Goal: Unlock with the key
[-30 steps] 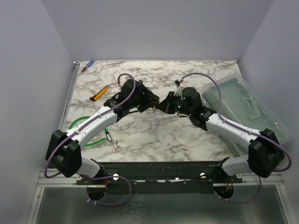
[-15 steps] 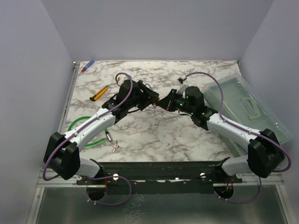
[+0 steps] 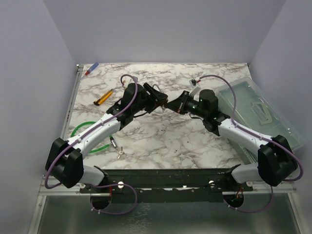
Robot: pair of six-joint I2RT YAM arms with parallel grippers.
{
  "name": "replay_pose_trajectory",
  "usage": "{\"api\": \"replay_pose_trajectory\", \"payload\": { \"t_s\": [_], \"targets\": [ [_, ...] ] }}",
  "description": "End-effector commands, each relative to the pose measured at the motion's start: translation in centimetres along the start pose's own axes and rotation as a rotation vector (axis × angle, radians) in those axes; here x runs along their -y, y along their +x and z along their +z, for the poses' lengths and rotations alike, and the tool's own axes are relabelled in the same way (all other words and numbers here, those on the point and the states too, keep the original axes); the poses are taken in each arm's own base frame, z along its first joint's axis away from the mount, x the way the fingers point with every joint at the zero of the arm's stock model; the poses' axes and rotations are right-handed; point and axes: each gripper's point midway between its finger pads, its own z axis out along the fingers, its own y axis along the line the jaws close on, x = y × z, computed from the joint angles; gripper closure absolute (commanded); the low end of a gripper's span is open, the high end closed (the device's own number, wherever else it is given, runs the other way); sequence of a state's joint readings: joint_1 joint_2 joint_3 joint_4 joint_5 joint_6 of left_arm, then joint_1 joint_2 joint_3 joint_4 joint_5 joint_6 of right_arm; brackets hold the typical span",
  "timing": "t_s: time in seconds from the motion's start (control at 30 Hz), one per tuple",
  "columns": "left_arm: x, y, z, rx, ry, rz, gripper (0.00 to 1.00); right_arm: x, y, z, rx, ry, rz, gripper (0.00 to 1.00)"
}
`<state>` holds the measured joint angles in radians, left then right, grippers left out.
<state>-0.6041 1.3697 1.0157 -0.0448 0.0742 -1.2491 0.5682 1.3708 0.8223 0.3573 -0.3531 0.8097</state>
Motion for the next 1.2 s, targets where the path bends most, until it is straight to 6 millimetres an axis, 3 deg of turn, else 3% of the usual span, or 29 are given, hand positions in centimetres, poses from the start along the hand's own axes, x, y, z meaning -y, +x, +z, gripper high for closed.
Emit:
{"api": "replay_pose_trajectory", "payload": {
  "t_s": [0.0, 0.43, 0.9, 1.17],
  "targets": [
    [5.8, 1.9, -2.3, -0.096, 0.235, 0.005, 1.00, -1.1, -1.0, -0.4, 0.022, -0.081, 0.013, 1.00],
    [6.7, 2.1, -2.6, -0.093, 0.297, 0.005, 1.00, -1.6, -1.9, -1.1, 0.007, -0.166, 0.044, 1.00],
    [8.5, 1.8, -4.8, -0.061, 0.431, 0.019, 1.00, -2.5, -1.9, -1.0, -0.025, -0.247, 0.103, 1.00],
    [8.1, 1.5, -5.1, -0.035, 0.421, 0.007, 1.00, -2.7, -1.9, -1.0, -0.052, -0.250, 0.058, 1.00]
  ]
}}
